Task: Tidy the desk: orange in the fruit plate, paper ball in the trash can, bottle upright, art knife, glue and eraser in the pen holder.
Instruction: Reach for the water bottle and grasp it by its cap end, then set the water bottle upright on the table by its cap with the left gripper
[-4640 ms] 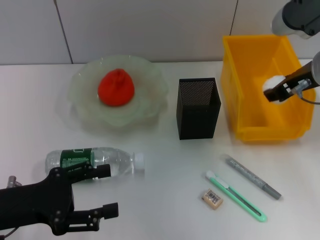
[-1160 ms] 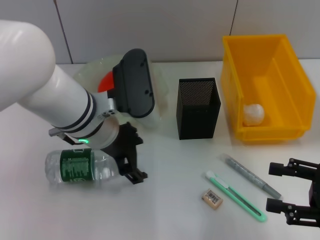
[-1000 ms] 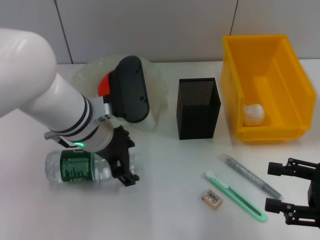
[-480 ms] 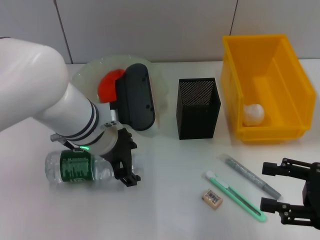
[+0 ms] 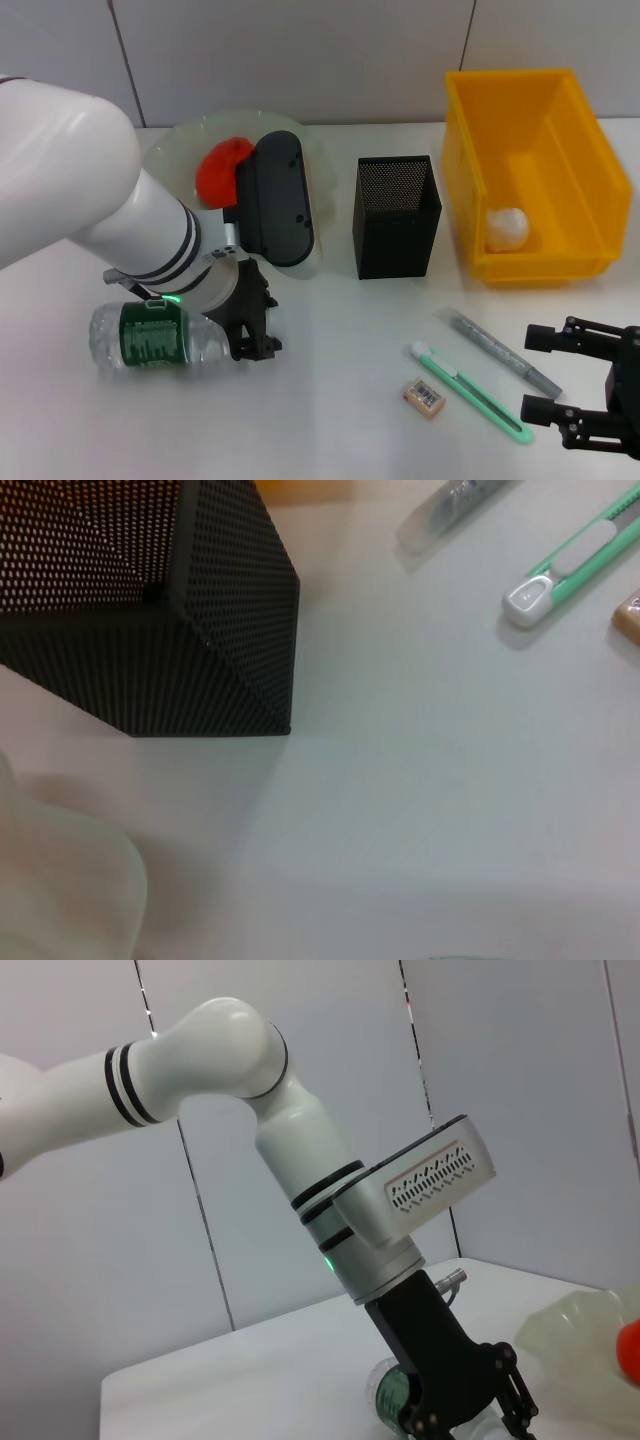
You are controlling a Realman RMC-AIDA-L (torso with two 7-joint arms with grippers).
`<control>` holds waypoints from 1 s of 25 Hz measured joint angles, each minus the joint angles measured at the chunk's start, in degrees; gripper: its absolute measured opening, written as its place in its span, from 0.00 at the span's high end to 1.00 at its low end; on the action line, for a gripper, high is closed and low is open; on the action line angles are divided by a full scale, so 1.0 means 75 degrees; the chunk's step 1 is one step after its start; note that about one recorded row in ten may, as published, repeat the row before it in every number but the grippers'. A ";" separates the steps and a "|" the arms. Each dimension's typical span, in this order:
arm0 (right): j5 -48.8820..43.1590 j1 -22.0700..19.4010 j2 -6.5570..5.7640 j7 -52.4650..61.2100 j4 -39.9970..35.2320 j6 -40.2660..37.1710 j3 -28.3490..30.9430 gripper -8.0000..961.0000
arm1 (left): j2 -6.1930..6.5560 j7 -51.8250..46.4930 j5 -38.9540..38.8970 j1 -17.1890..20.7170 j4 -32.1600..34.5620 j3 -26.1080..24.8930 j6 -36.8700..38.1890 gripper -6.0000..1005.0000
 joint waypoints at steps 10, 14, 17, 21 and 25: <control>0.0101 0.0028 0.0007 0.0030 0.0060 -0.0128 0.0012 0.21 | 0.0049 -0.0006 -0.0073 0.0967 0.1257 -0.0112 -0.0129 0.56; 0.0115 0.0129 0.0009 0.0035 0.0124 -0.0168 0.0011 0.21 | 0.0059 0.0051 -0.0120 0.1820 0.2180 -0.0421 -0.0099 0.55; 0.0116 0.0170 0.0011 0.0036 0.0133 -0.0173 0.0012 0.21 | 0.0072 0.0140 -0.0490 0.2374 0.2550 -0.0881 -0.0108 0.55; 0.0133 0.0303 0.0017 0.0046 0.0219 -0.0183 0.0021 0.21 | 0.0084 0.0518 -0.1545 0.2947 0.2770 -0.1620 -0.0178 0.54; 0.0138 0.0438 0.0008 0.0049 0.0305 -0.0187 0.0023 0.21 | 0.0082 0.0645 -0.2248 0.3271 0.2774 -0.2322 -0.0182 0.53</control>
